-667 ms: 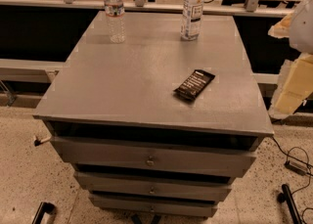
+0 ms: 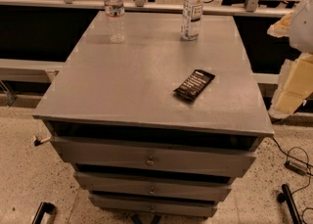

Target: Move rxbar chocolate near water bottle

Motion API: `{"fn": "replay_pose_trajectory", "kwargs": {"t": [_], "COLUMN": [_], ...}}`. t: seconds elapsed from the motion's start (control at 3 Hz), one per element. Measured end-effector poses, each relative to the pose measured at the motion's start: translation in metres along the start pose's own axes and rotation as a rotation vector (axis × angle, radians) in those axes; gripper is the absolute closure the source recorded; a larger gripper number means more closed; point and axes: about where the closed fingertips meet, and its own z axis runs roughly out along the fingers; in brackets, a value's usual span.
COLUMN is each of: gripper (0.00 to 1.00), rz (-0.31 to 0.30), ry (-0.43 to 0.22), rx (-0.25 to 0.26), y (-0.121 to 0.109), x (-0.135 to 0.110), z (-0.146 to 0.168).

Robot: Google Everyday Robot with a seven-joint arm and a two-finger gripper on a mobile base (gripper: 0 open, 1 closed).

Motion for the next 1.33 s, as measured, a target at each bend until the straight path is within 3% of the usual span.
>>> {"fn": "replay_pose_trajectory", "kwargs": {"t": [0.33, 0.67, 1.0, 1.33], "gripper": [0.00, 0.00, 0.00, 0.00], "rz": [-0.131, -0.375, -0.592, -0.849], "ry": [0.016, 0.073, 0.086, 0.036], "rx": [0.008, -0.038, -0.131, -0.233], "y": [-0.013, -0.035, -0.054, -0.080], "x": [-0.013, -0.033, -0.054, -0.082], "z": [0.008, 0.032, 0.063, 0.114]}}
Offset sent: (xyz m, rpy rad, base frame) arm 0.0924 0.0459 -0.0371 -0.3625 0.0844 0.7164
